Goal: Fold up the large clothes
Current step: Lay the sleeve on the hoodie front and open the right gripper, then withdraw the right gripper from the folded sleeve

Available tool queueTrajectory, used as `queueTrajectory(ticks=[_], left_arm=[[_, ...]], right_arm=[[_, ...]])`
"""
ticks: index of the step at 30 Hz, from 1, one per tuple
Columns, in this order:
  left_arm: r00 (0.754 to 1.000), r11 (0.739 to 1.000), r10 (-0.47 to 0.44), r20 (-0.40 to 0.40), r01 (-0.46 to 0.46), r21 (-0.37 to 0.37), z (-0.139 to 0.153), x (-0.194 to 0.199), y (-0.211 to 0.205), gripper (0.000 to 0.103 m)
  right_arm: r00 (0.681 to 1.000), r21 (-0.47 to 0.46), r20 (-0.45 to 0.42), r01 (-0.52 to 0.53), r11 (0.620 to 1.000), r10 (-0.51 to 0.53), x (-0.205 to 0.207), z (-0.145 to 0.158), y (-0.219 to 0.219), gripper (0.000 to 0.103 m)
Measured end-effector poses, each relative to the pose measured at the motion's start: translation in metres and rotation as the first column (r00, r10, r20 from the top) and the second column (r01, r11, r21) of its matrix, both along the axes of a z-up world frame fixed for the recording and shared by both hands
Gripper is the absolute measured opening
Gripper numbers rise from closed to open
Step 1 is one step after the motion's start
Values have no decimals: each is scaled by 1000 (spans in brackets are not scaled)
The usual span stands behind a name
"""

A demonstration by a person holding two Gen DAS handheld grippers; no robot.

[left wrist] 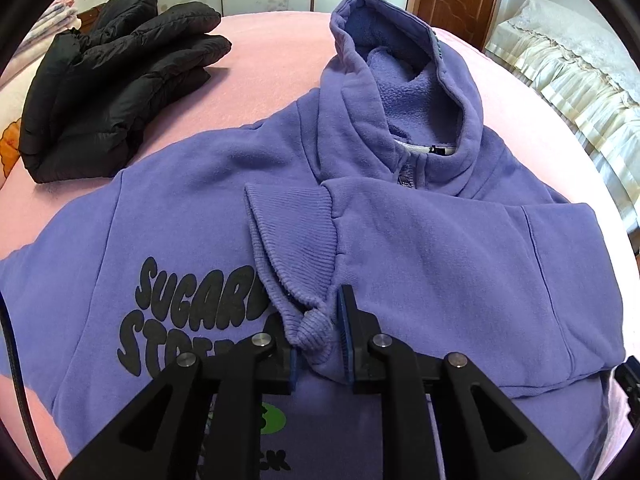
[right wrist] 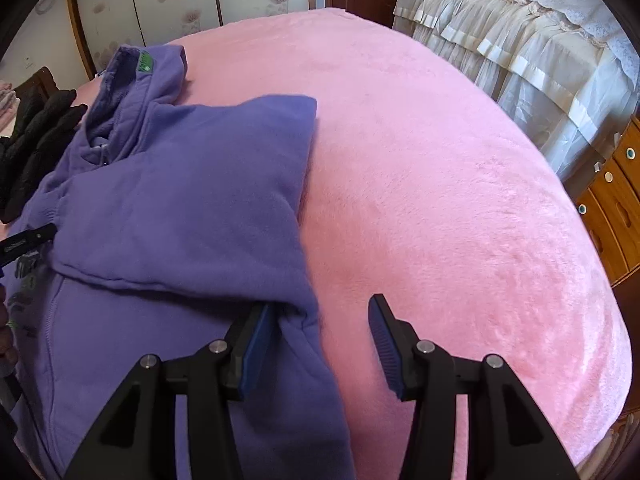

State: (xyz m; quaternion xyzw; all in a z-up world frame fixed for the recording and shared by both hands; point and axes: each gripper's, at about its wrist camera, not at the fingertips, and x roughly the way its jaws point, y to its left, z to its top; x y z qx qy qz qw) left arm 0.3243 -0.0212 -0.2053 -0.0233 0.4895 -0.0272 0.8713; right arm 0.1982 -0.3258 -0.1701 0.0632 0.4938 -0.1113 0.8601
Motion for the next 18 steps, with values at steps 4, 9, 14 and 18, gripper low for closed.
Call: queueTrajectory(ticks=[4,9,14,18], left_arm=[[998,998,61,-31,-62,-3,13,-7,13,63],[985,983,169,44,-166,-74,44,-42,44,64],[970,976,218,106,-217,-20,59,-55,55,64],[980,985,169,107,-172,18,57,-41,36,64]], right_arm=[[998,-4,58,-16,1000,16,-17,26,5,49],[990,-2,136,-43,999,43,-21,54,14,49],[984,-42,154,-86,995,92,3,60,33,42],[978,-41,154,-139,989,144,30,56,47,29]])
